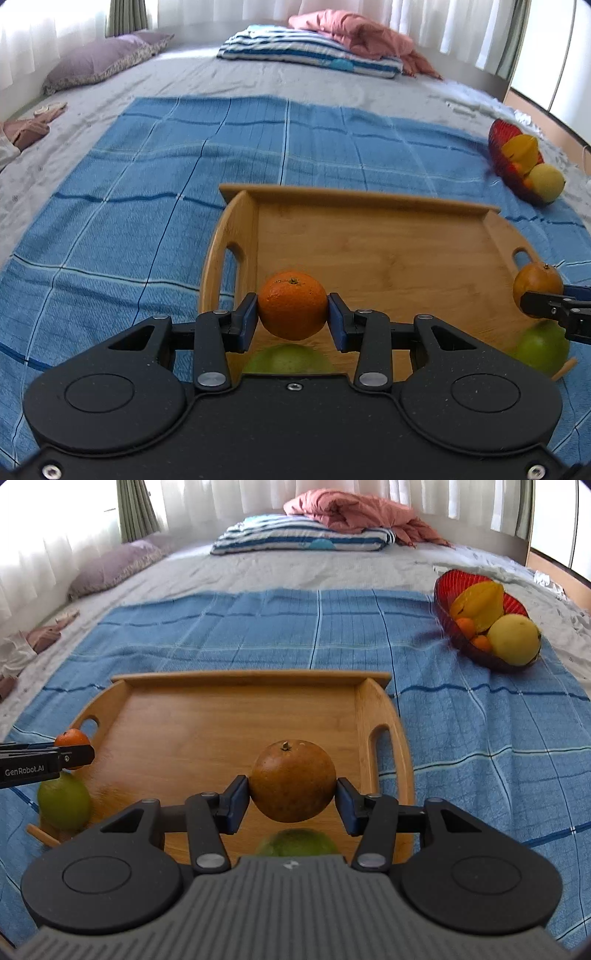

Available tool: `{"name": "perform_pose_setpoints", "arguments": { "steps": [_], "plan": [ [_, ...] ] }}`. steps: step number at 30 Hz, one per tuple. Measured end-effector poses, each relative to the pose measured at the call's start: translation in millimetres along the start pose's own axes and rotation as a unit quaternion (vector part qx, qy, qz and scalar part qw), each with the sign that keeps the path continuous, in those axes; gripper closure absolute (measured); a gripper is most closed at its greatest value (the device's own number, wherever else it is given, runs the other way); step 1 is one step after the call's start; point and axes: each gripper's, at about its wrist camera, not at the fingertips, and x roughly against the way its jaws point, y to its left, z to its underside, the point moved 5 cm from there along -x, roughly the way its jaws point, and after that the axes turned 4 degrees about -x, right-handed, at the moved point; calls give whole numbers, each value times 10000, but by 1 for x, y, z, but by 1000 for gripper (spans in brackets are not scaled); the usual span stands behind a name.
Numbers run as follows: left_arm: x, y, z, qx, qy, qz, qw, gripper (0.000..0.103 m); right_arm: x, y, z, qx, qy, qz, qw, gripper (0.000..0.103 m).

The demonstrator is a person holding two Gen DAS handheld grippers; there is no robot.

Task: Organize fruits
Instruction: 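Lower the tangerine and orange onto the wooden tray and open both tools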

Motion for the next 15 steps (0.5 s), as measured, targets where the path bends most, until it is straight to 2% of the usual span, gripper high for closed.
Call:
{"name": "perform_pose_setpoints", "arguments": {
  "steps": [8, 15],
  "plan": [
    [-12, -1, 1, -41, 167, -71, 9998, 65, -14, 0, 0, 64, 188, 296, 9994, 49],
    [-17, 0, 3, -30, 243, -111, 9996, 65, -19, -2, 1, 60, 273, 381, 9989, 49]
  ]
}}
